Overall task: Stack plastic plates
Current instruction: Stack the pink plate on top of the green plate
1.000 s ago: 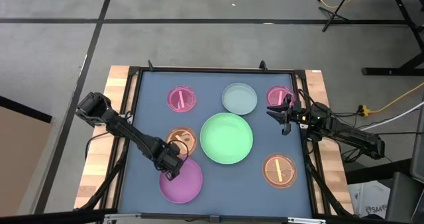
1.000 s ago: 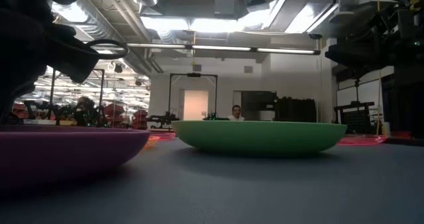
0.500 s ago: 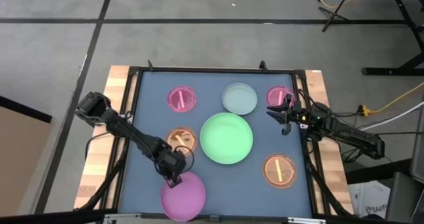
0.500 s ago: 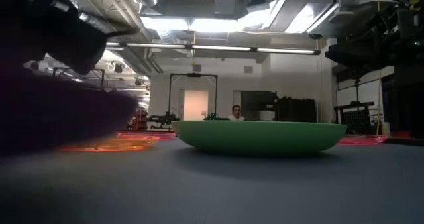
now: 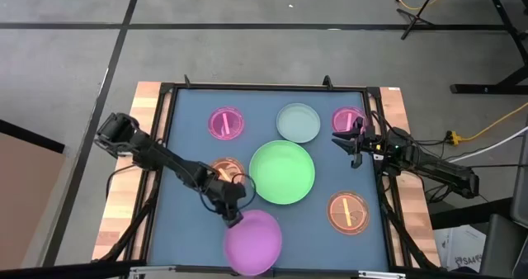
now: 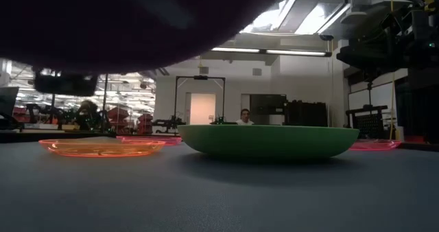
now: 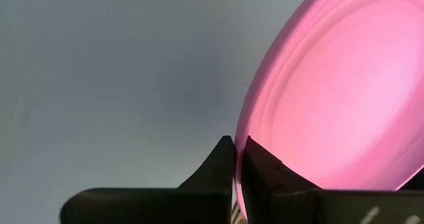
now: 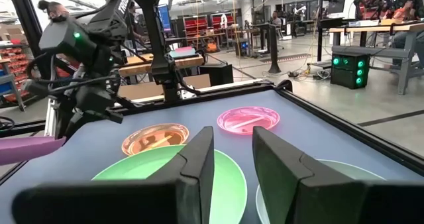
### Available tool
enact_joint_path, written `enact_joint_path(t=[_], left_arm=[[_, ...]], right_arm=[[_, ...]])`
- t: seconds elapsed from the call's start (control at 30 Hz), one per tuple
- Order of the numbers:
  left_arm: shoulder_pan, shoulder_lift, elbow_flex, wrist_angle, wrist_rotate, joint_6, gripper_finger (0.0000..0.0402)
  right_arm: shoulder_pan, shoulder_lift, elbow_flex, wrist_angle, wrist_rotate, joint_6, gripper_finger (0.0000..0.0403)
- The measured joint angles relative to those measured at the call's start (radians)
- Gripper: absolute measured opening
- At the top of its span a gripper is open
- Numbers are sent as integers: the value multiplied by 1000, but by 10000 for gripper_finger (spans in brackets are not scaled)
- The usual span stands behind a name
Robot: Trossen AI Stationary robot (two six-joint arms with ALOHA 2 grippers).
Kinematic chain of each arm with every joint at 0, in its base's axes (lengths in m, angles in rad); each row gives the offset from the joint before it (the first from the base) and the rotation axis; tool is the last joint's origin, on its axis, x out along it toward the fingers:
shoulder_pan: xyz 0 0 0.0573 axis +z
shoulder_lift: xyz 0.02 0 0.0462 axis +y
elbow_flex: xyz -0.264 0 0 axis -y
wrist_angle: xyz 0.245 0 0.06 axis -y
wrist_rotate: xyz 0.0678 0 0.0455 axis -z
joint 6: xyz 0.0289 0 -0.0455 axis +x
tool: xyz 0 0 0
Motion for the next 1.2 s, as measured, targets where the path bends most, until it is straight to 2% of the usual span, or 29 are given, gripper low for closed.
enact_joint_path(t=[0.13,0.77,1.2], left_arm=[[62,0,0,40,-1,-55,3],[328,0,1,73,24,-21,4],[470,0,1,72,-91,74,4]], right_arm=[[0,0,0,0,0,0,95],[0,0,0,0,0,0,95],[0,0,0,0,0,0,95]])
